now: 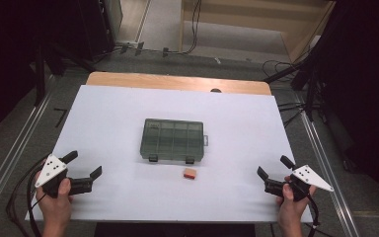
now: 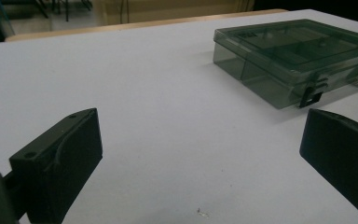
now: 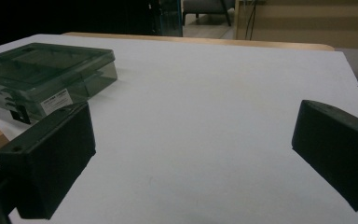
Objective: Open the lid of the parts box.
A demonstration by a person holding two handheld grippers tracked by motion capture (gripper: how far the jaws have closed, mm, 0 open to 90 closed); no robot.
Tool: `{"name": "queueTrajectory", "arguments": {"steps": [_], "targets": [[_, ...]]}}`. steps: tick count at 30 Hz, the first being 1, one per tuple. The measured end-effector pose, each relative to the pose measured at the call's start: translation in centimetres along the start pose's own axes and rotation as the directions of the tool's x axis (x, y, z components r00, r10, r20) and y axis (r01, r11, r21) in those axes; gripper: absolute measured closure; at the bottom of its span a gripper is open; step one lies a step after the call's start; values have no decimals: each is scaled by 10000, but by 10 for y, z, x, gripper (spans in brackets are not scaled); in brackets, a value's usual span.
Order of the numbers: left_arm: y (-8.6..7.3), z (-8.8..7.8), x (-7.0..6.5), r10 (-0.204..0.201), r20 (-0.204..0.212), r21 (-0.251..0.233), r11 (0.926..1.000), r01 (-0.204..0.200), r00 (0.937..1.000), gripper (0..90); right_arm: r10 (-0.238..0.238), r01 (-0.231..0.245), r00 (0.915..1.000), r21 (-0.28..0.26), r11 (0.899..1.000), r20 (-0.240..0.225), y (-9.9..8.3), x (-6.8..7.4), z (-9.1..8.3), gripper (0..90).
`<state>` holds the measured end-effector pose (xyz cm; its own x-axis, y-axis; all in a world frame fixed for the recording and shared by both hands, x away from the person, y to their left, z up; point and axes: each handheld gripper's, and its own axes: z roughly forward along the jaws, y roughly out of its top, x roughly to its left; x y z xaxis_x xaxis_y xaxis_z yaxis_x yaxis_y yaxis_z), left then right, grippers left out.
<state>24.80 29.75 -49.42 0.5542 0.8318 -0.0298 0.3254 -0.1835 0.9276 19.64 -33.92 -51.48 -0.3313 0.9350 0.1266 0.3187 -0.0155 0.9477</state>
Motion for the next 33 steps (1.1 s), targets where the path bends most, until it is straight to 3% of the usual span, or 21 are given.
{"name": "queueTrajectory", "arguments": {"steps": [10, 16, 26, 30, 33], "targets": [[1, 2, 1, -202, -286, -166, 9997, 197, 9994, 0, 133, -133, 9999, 88, 9999, 20, 0, -1, 2, 0], [4, 8, 4, -421, 20, -17, 9991, 421, 9991, 0, 79, -81, 9999, 203, 9998, 98, 1, -1, 5, 0], [18, 19, -13, -372, 172, 66, 9993, 371, 9992, 0, -109, 109, 9999, 352, 9993, 3, 10, 7, 10, 0], [29, 22, -17, -335, 280, 25, 9994, 335, 9990, 0, 57, -55, 9999, 238, 9997, -90, 18, 10, 12, 0], [35, 26, -22, -265, 406, -40, 9996, 267, 9988, 0, -188, 192, 9997, 241, 9995, -162, 23, 16, 12, 0]]}}
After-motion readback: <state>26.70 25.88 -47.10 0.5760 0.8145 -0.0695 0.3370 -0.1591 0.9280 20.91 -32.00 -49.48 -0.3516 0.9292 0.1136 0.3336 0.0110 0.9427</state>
